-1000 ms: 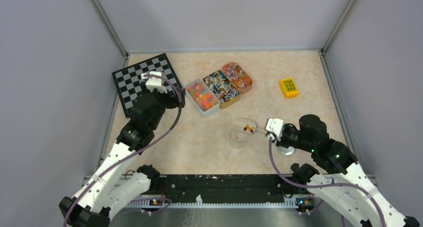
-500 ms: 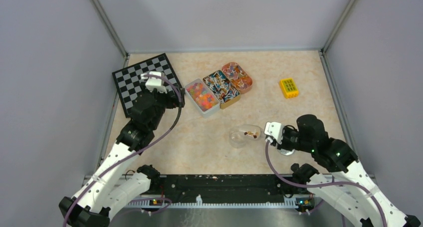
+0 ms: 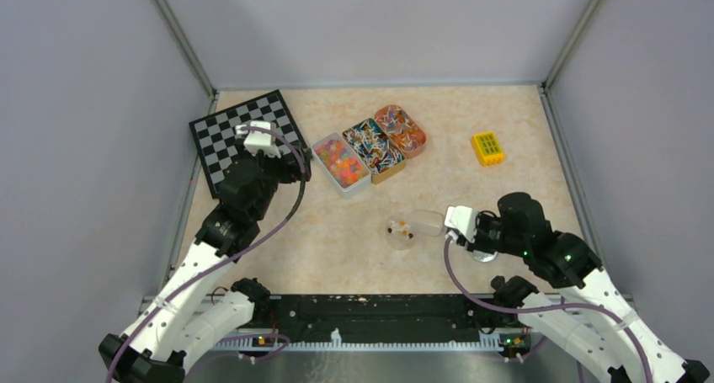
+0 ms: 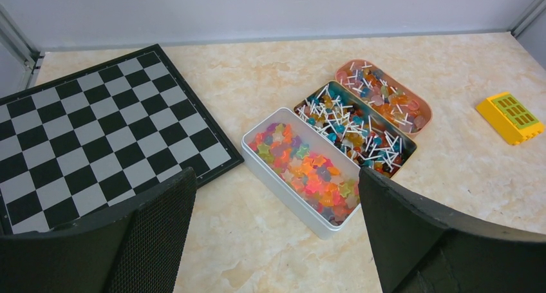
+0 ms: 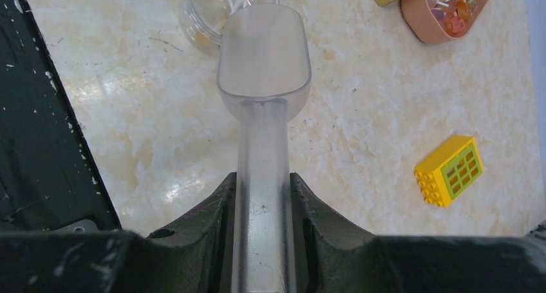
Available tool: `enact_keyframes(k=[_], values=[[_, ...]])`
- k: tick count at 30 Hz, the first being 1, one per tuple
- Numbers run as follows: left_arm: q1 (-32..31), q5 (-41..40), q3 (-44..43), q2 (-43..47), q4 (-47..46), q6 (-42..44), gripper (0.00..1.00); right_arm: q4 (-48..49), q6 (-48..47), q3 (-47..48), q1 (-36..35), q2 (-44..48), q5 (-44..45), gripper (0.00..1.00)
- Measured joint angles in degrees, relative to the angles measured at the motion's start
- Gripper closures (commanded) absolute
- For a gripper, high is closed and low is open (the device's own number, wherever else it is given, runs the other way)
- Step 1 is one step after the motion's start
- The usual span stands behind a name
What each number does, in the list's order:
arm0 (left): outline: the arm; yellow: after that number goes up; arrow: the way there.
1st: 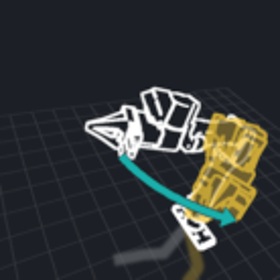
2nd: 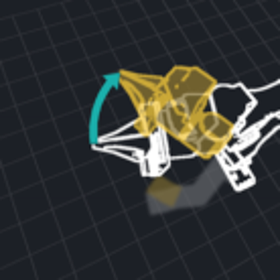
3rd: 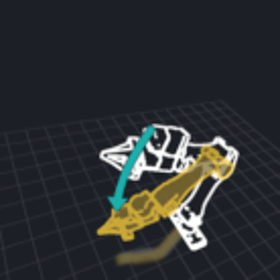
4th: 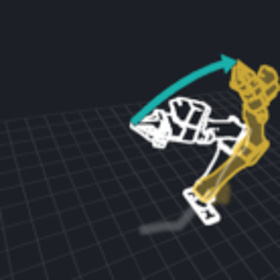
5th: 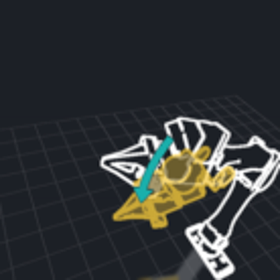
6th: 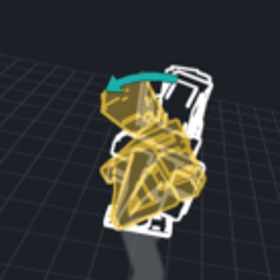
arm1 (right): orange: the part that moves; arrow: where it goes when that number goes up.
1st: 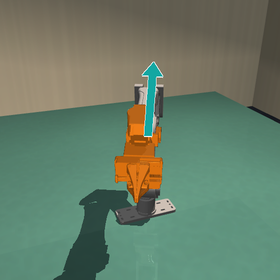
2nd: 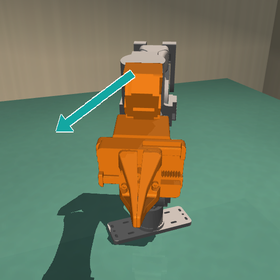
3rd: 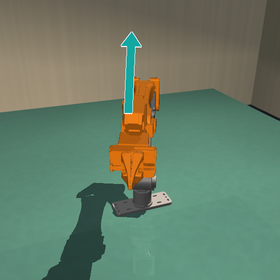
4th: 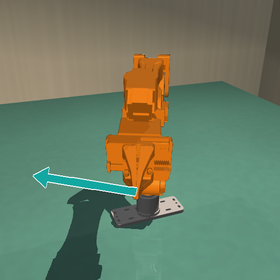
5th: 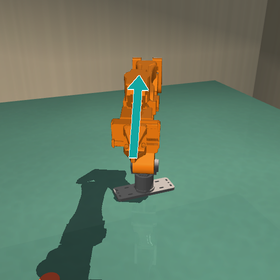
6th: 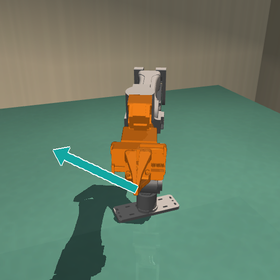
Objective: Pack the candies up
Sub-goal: Place the fake candies in the packing bottle, then scoop the fake candies from the storage box.
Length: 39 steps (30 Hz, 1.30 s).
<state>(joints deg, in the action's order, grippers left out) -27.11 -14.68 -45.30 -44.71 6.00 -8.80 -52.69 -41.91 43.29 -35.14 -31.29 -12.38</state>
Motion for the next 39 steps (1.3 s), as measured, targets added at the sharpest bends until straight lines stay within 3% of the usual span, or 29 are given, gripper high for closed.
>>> enact_keyframes(k=[18,24,30,39], values=[[0.0,-0.3,0.0,0.7,0.0,0.0,0.01,-1.6,0.2,4.1,0.0,-4.1,2.2,1.0],[0.0,-0.7,0.0,1.0,0.0,0.0,0.01,4.6,12.3,8.0,0.0,-10.3,5.7,1.0],[-0.1,-0.9,0.0,2.3,0.0,0.0,0.01,9.7,24.4,19.4,0.0,-24.0,11.5,1.0],[-0.1,-1.3,0.2,2.8,-0.1,0.0,0.01,9.0,39.2,34.4,0.0,-40.5,14.2,1.0]])
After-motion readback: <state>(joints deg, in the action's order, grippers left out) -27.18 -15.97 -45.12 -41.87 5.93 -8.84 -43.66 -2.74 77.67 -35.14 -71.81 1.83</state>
